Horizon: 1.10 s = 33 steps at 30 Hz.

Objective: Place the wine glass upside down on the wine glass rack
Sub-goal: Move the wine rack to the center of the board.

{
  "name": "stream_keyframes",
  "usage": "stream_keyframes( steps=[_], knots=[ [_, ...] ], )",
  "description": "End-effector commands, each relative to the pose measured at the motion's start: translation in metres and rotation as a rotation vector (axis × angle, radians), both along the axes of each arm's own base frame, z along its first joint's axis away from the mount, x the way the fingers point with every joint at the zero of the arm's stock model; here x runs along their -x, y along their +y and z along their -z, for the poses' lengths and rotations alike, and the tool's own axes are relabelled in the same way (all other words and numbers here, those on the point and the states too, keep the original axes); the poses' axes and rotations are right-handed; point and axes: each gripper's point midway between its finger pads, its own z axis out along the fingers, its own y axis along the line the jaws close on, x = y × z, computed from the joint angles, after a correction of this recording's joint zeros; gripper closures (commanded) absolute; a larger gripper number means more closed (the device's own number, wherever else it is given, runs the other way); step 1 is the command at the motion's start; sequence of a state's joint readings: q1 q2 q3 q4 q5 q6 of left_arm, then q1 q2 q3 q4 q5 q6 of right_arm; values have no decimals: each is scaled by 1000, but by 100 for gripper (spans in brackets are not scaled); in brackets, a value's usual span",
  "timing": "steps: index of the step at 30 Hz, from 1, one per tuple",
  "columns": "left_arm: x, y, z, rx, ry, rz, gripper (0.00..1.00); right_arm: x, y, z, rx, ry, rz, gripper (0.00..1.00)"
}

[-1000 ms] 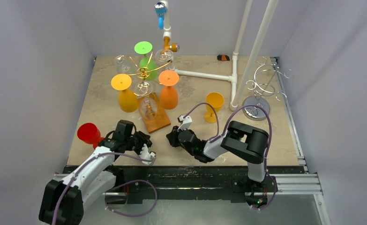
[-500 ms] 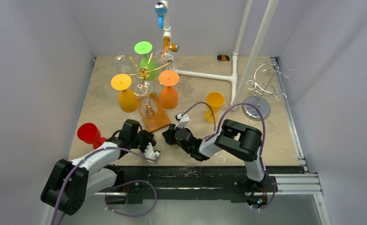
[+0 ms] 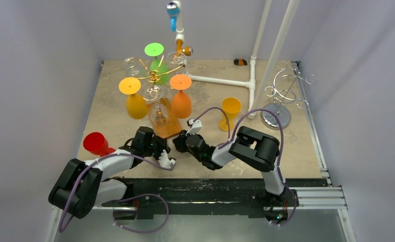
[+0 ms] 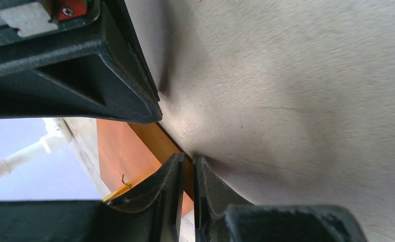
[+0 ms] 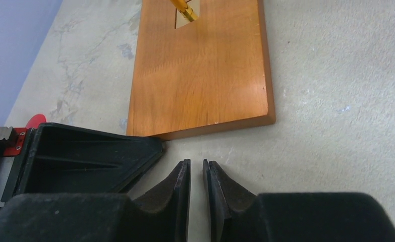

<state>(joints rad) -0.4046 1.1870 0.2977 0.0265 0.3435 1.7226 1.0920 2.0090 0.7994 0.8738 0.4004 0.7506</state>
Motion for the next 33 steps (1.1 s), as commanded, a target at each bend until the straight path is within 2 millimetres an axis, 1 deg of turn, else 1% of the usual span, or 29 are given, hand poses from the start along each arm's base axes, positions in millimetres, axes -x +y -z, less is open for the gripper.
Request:
stream_keyframes(
  steps=[1,6,9,15,19,25,33],
  knots=[
    [-28,19,-7,-50,-62,-134,83,-20,4,-11,-29,-10,34,75],
    [-38,26,-7,-63,-69,-173,84,-39,0,-15,-54,-17,49,74],
    [-42,29,-7,-68,-70,-190,84,-46,6,-20,-51,-33,32,73],
    [-50,35,-6,-77,-59,-241,85,-53,18,-22,-39,-44,7,71],
    [-49,38,-5,-91,-44,-251,85,-60,27,-23,-31,-48,-5,70],
    [-53,45,-4,-95,-37,-300,86,-69,33,-22,-26,-48,-6,69],
    [-66,53,-4,-100,-35,-363,87,-76,44,-26,-26,-54,-25,66]
  ],
)
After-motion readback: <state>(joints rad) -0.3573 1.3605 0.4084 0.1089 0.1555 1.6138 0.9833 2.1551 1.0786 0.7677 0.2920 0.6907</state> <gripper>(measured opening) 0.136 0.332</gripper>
